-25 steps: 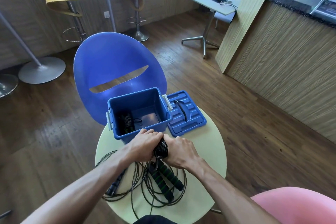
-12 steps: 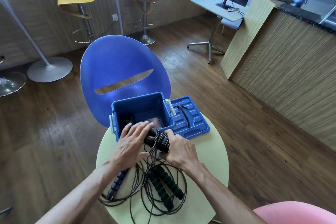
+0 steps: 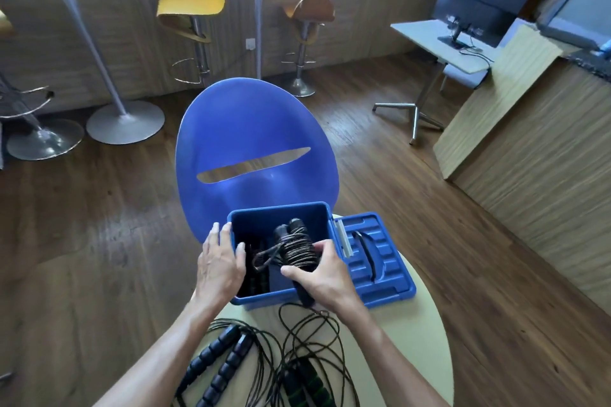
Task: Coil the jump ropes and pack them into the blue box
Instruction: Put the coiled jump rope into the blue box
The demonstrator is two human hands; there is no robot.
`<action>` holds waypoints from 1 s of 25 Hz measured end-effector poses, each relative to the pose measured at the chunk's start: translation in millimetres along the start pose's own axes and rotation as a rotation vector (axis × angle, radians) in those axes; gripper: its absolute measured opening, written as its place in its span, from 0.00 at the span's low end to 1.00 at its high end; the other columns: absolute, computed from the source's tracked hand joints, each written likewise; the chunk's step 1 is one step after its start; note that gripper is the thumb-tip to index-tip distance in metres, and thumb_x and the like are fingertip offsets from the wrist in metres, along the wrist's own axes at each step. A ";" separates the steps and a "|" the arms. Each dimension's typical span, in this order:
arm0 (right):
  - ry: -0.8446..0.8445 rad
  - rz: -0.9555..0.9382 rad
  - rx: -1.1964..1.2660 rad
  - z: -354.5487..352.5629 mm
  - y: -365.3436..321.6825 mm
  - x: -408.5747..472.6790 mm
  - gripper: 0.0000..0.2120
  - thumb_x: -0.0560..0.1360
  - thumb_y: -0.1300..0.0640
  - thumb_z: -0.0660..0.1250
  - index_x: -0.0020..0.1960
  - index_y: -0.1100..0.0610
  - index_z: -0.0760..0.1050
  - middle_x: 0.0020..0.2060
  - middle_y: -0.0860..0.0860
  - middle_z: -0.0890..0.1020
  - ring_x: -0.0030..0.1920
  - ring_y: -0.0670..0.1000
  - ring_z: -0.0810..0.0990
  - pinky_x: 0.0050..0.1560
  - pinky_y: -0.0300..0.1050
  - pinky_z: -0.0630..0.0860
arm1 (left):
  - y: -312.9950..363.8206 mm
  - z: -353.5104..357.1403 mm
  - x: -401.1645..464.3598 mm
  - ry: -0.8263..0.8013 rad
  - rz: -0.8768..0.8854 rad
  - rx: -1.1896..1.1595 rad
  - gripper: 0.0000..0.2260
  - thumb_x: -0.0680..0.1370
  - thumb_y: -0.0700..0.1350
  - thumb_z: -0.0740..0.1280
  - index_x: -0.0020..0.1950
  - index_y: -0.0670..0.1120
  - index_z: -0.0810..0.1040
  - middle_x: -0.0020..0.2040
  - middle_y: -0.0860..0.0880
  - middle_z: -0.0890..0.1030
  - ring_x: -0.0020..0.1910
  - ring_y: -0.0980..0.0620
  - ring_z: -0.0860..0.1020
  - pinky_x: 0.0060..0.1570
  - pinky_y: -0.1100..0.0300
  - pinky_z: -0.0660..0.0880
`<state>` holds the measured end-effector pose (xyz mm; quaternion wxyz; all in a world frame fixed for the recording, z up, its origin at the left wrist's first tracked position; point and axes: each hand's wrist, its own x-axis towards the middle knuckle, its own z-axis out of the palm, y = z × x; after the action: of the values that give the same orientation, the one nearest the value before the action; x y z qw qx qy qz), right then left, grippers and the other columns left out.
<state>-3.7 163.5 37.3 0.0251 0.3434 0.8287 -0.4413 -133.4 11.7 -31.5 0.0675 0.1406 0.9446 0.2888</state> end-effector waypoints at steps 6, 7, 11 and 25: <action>0.063 0.054 -0.129 12.5 4.4 58.7 0.33 0.66 0.53 0.78 0.58 0.50 0.57 0.53 0.55 0.75 0.47 0.58 0.80 0.47 0.52 0.76 | -8.6 29.1 26.9 0.032 -0.005 -0.073 0.27 0.81 0.48 0.60 0.78 0.44 0.56 0.78 0.41 0.58 0.75 0.43 0.59 0.70 0.48 0.61; 0.044 0.045 -0.258 18.8 6.1 65.2 0.32 0.69 0.55 0.76 0.61 0.50 0.56 0.53 0.57 0.77 0.48 0.61 0.82 0.48 0.54 0.78 | -12.0 35.7 26.1 0.026 0.018 -0.071 0.27 0.81 0.48 0.60 0.78 0.44 0.55 0.78 0.42 0.57 0.76 0.44 0.58 0.71 0.48 0.61; -0.072 0.069 -0.673 52.3 10.0 84.2 0.43 0.79 0.60 0.66 0.81 0.54 0.38 0.68 0.60 0.68 0.62 0.63 0.76 0.60 0.56 0.73 | -22.1 51.7 25.8 0.086 0.057 -0.089 0.29 0.81 0.49 0.61 0.79 0.46 0.54 0.78 0.44 0.58 0.76 0.47 0.59 0.71 0.50 0.62; -0.248 0.180 -0.325 93.2 21.7 119.5 0.40 0.72 0.62 0.76 0.73 0.50 0.54 0.70 0.59 0.60 0.65 0.64 0.74 0.61 0.57 0.74 | -22.9 54.2 29.6 0.094 0.075 -0.166 0.29 0.81 0.54 0.58 0.79 0.50 0.52 0.79 0.49 0.57 0.76 0.51 0.57 0.72 0.58 0.56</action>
<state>-106.4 167.2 -76.2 0.2210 0.3507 0.8455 -0.3366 -155.5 31.1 -90.5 0.0236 0.1561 0.9137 0.3745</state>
